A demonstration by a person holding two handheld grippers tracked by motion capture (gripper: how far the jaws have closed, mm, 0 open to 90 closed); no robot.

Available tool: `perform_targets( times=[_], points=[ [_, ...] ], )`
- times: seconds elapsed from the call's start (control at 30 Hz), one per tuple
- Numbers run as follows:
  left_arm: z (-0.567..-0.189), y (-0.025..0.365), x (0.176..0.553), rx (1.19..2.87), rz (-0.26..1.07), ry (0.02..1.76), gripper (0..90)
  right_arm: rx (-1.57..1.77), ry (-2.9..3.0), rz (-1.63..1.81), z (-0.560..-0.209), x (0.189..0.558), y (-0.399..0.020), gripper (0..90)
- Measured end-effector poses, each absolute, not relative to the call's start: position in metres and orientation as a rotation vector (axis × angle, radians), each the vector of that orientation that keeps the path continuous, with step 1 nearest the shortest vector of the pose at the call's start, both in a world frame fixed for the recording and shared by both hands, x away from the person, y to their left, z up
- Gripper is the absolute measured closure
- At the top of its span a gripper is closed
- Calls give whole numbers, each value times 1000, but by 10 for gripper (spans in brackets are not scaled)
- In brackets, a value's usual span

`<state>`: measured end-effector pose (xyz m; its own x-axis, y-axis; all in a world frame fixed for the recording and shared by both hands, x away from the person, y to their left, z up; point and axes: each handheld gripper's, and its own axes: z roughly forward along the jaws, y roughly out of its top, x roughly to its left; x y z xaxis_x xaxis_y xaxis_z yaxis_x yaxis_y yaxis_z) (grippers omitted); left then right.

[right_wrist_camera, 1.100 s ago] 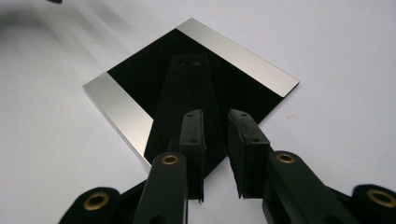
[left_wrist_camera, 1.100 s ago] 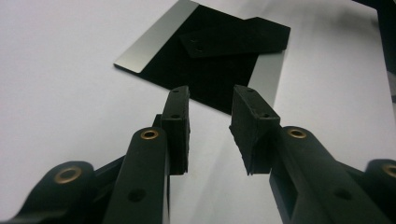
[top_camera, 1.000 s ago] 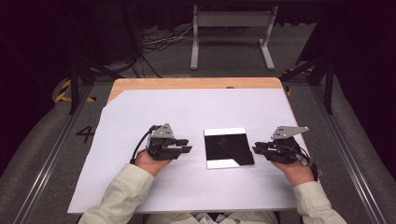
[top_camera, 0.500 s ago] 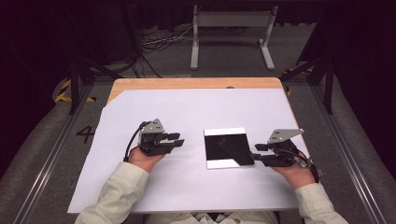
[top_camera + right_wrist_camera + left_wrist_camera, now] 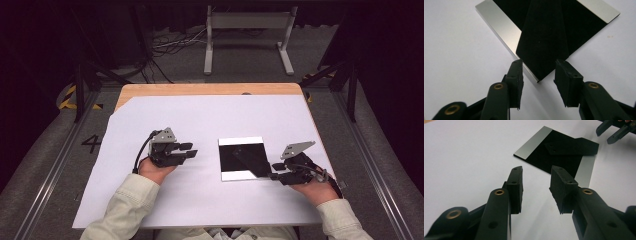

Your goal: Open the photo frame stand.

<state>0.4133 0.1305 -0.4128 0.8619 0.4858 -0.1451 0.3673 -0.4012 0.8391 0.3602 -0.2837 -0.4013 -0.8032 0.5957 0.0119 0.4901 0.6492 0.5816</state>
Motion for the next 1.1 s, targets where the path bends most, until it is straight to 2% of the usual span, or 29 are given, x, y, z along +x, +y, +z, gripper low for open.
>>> perform_targets(
  times=[0.17, 0.7, 1.1],
  points=[
    [-413, 130, 413, 2033, 141, 623, 615, 899, 2721, 811, -404, 361, -283, 674],
    [-414, 127, 413, 2049, 138, 602, 579, 946, 2776, 702, -414, 366, -284, 755],
    [-414, 129, 413, 2047, 137, 613, 571, 905, 2778, 646, -414, 365, -279, 873]
  ],
)
